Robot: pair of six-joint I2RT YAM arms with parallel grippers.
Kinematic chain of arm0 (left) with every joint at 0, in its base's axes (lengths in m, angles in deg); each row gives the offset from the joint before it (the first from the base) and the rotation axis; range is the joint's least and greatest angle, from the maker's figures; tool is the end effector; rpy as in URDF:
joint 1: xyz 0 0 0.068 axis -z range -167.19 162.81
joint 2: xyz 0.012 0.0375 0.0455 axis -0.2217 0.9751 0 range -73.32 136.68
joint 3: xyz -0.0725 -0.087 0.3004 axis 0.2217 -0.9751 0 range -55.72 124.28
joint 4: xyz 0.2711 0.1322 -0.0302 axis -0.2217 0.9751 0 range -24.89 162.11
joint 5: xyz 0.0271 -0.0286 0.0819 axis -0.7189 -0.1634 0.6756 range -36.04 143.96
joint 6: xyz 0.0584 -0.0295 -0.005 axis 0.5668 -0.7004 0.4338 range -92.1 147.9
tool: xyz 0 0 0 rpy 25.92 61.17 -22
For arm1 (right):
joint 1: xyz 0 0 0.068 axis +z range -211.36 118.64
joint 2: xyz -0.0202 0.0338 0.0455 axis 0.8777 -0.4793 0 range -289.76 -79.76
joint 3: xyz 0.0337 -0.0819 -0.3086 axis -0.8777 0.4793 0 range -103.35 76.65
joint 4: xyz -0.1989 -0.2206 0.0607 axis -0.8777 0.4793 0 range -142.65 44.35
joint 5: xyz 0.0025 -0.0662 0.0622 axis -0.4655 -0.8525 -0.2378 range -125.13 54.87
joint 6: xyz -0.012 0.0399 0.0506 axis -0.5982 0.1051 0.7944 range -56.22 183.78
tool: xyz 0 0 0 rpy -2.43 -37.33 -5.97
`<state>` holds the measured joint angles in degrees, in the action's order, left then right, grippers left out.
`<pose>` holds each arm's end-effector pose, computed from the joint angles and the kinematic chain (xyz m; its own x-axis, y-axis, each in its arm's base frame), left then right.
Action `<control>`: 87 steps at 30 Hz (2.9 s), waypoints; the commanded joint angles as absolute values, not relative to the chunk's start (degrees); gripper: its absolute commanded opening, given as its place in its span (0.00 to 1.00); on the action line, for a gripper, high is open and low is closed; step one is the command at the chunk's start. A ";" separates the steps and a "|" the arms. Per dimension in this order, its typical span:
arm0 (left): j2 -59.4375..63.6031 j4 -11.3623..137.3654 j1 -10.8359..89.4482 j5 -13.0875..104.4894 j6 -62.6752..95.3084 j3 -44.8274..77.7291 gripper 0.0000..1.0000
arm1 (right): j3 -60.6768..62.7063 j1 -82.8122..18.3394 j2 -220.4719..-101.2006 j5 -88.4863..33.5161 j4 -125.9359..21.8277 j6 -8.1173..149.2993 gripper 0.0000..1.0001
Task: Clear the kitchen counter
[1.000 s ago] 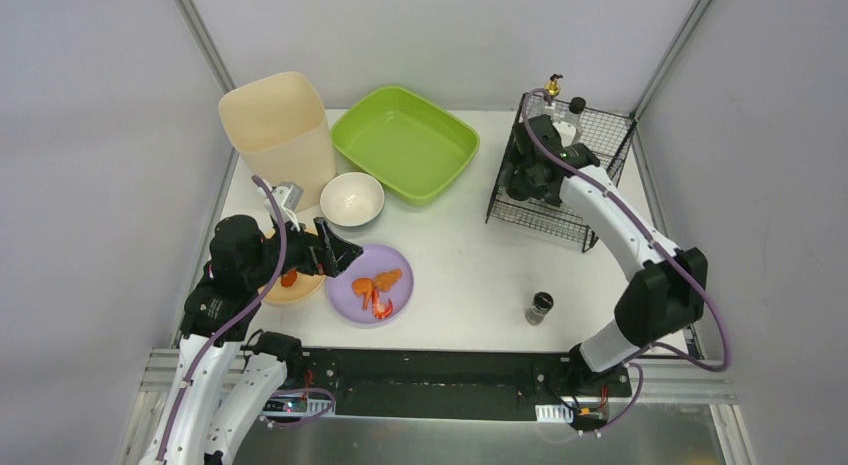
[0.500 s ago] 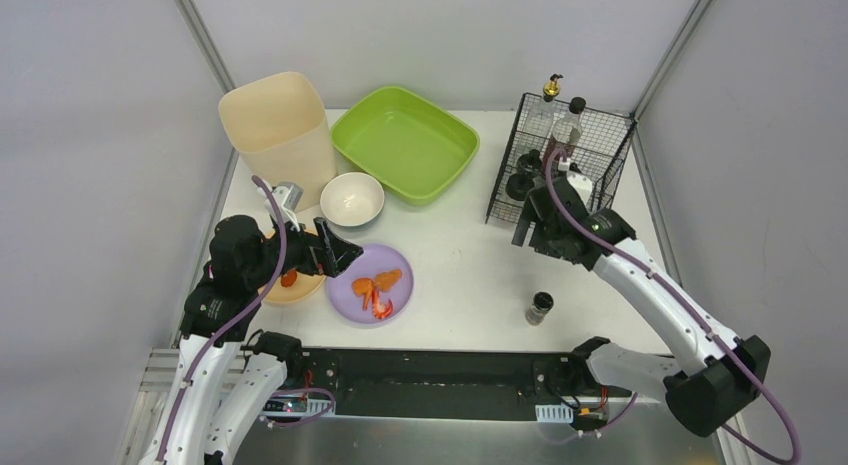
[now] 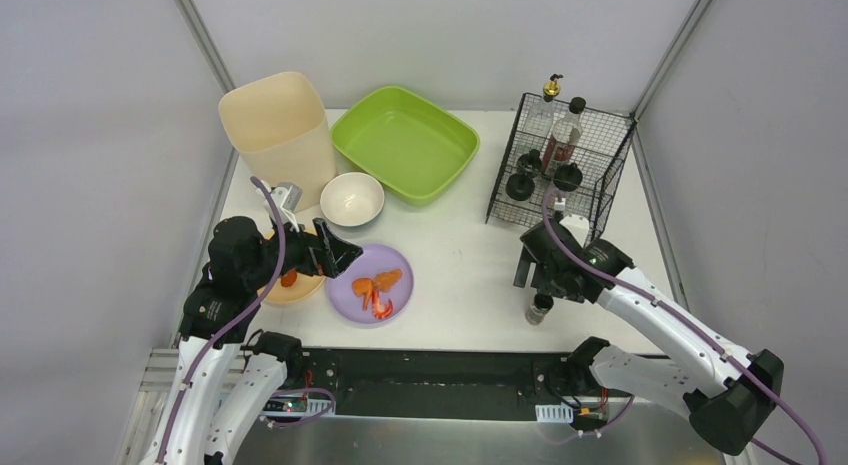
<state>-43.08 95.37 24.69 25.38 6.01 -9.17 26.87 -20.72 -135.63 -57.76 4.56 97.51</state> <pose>0.1177 -0.0499 0.3814 -0.4559 -0.2386 -0.8574 0.5014 0.7271 -0.4689 0.1590 0.1103 0.2935 -0.8248 -0.0325 -0.5645 -0.0144 0.9992 -0.0364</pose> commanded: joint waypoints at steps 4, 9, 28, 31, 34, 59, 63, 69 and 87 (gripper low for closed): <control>-43.53 93.49 23.97 24.12 5.76 -9.14 1.00 | 26.67 -15.80 -135.53 -60.18 9.37 104.74 0.88; -43.53 93.51 24.01 24.00 5.75 -9.14 1.00 | 27.03 -13.65 -134.95 -61.76 11.34 108.62 0.88; -43.39 93.49 24.04 23.74 5.66 -9.14 1.00 | 30.71 -10.81 -133.97 -62.71 10.71 114.55 0.65; -43.36 93.52 23.99 23.73 5.67 -9.16 1.00 | 30.80 -10.38 -134.29 -62.25 10.52 114.47 0.59; -43.36 93.49 23.98 23.79 5.66 -9.14 1.00 | 30.52 -9.80 -134.05 -62.15 10.16 114.55 0.45; -43.05 93.49 23.97 24.26 5.84 -9.22 1.00 | 2.59 -25.20 -145.47 -65.54 4.14 95.34 0.15; -42.70 93.49 23.97 24.12 5.84 -9.23 1.00 | -2.17 -30.13 -148.70 -64.99 3.35 92.20 0.15; -42.69 93.54 23.97 23.99 5.75 -9.22 1.00 | -6.22 -38.24 -152.38 -61.89 1.08 90.12 0.15; -42.34 93.49 24.02 23.51 5.66 -9.20 1.00 | -5.46 -47.53 -161.87 -58.01 -5.55 87.93 0.15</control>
<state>-42.47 95.37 24.69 25.23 5.98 -9.17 -5.35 -46.62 -160.77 -59.29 -3.35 88.92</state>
